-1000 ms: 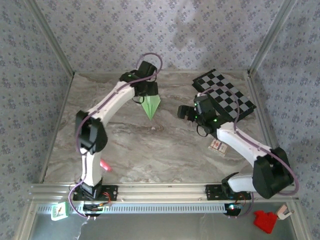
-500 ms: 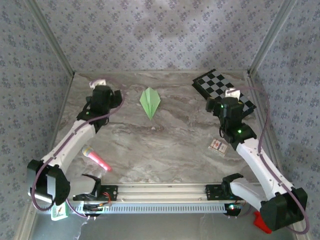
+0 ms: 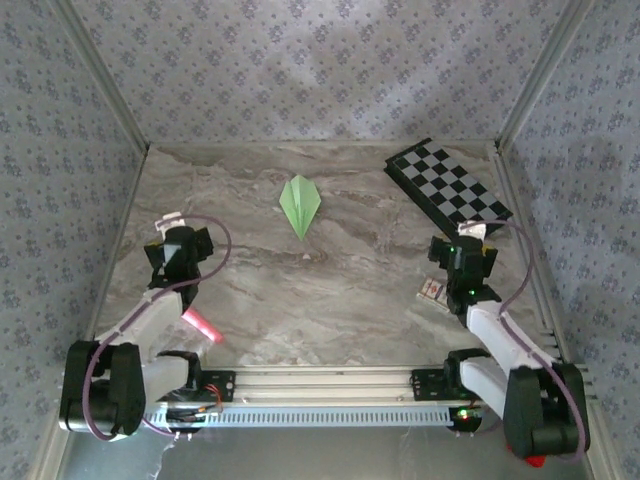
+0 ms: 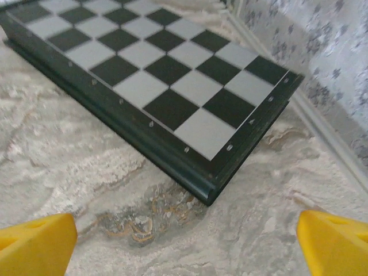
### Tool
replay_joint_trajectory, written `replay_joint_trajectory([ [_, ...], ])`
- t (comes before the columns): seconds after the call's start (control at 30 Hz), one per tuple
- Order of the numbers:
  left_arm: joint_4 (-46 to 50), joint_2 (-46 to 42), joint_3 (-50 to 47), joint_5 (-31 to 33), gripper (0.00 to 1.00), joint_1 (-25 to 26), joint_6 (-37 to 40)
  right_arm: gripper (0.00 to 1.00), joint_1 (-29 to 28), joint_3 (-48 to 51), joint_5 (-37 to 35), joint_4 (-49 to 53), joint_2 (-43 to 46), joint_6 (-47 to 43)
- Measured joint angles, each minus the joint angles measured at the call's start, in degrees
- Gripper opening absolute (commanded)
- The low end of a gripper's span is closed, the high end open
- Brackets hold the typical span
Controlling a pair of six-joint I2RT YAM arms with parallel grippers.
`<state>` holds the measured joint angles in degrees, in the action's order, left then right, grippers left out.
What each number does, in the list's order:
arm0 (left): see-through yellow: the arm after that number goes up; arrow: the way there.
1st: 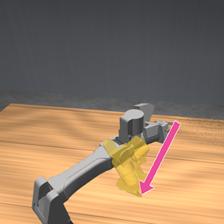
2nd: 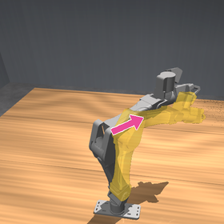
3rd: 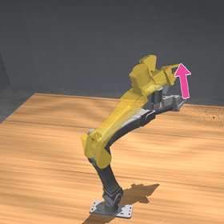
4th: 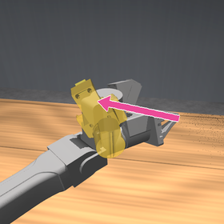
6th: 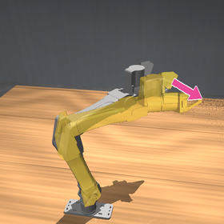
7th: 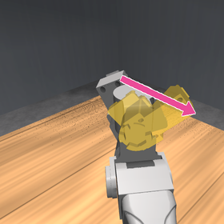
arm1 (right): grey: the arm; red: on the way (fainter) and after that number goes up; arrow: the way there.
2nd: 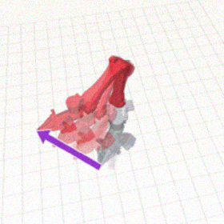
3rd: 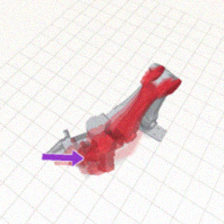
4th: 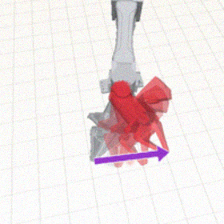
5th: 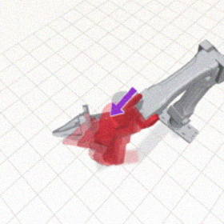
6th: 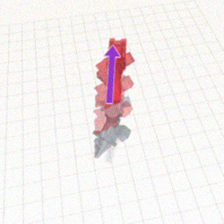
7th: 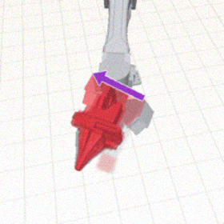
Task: Fold a paper plane with a square sheet of paper (pick it up from the middle)
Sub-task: Reset both arms
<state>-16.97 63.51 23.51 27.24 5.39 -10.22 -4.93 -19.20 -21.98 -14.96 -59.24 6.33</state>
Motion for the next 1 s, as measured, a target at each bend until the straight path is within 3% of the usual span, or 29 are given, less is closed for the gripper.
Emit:
replay_joint_trajectory([
  [0.27,-19.04,5.70,-7.76,-10.08,1.00,-1.86,6.75,1.00,1.22,2.69,4.76,-18.69,-12.44,-4.22],
  [0.57,-33.86,17.97,-8.13,-19.61,1.00,-3.58,9.46,1.00,4.96,2.67,16.15,-32.61,-22.14,-8.15],
  [0.73,-36.65,22.67,-7.96,-21.33,1.00,-4.09,9.77,1.00,4.96,2.67,19.37,-36.89,-26.91,-9.03],
  [1.0,-33.20,23.63,-3.17,-20.39,1.00,-4.37,9.25,1.00,5.95,-2.23,19.43,-33.92,-27.67,-8.72],
])
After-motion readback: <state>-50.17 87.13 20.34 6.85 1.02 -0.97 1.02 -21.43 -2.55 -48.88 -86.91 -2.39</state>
